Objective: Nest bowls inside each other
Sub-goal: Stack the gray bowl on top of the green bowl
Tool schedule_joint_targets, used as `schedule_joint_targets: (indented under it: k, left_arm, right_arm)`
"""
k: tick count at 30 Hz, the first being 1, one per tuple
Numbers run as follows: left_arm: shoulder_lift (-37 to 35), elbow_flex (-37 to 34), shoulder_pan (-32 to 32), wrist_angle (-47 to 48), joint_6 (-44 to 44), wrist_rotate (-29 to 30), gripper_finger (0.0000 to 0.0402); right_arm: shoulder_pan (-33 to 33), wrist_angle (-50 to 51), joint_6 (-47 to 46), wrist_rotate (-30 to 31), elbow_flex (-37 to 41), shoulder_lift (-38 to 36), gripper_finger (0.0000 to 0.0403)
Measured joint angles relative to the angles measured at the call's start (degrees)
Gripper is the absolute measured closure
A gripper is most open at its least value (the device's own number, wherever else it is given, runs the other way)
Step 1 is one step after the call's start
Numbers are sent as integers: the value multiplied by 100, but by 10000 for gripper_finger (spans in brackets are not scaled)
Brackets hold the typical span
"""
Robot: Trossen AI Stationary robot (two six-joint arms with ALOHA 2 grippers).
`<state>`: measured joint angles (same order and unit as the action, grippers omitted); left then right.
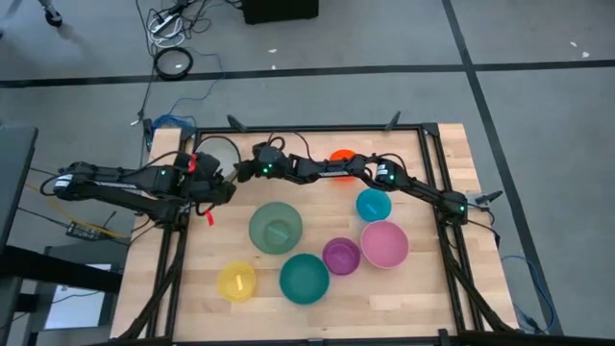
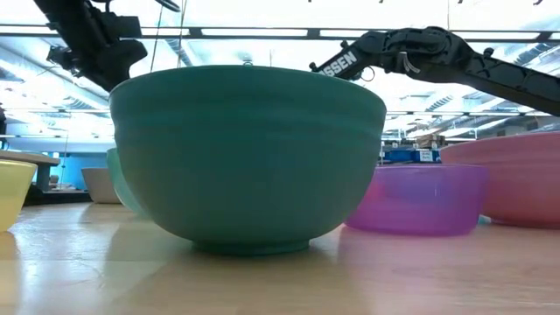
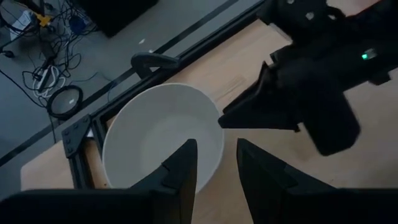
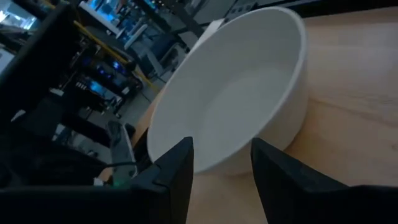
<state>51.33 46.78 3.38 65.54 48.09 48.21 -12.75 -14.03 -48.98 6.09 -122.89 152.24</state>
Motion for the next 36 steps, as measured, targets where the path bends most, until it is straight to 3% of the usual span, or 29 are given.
schedule_joint_targets:
  k: [17,36]
  left_arm:
    - [1,0,-1,-921,-720,-39,280]
    - [1,0,0,-935,-738,-41,280]
  right_arm:
    - [-44,18,-604,143,0,39,253]
    - [-52,265,-640,275,0,42,269]
